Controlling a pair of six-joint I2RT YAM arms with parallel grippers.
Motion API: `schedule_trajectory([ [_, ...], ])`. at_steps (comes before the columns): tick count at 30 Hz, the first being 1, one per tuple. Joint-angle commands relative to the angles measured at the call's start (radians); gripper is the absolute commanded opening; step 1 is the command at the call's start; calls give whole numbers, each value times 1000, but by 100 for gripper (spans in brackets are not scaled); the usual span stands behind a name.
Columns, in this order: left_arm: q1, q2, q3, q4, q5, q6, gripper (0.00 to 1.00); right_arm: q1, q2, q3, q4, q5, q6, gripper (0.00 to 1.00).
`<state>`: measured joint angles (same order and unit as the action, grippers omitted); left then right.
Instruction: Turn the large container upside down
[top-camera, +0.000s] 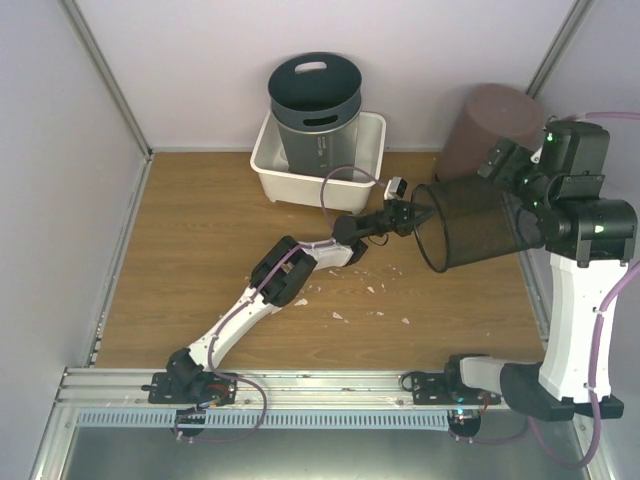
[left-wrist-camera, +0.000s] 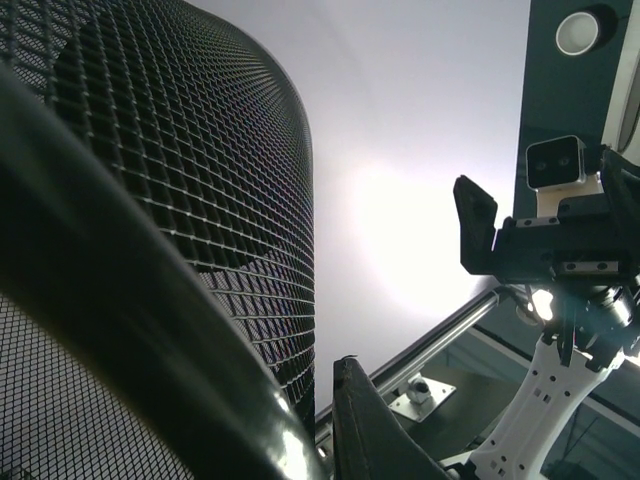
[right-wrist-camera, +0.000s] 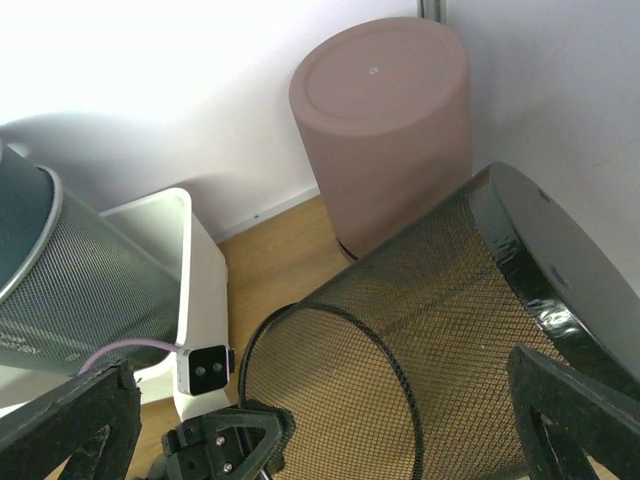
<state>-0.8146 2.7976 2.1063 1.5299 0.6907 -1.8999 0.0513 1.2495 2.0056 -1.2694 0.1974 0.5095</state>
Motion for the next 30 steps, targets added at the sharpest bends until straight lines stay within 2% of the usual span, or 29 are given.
schedule_trajectory([
  [1,-9,38,49,319,-85,-17,0,5,9,-8,20,-13,-5,100],
  [15,-43,75,72,318,-109,-25,0,5,19,-8,14,-14,-16,100],
  [30,-115,12,-39,317,-106,34,0,4,-19,-44,8,-13,-27,100],
])
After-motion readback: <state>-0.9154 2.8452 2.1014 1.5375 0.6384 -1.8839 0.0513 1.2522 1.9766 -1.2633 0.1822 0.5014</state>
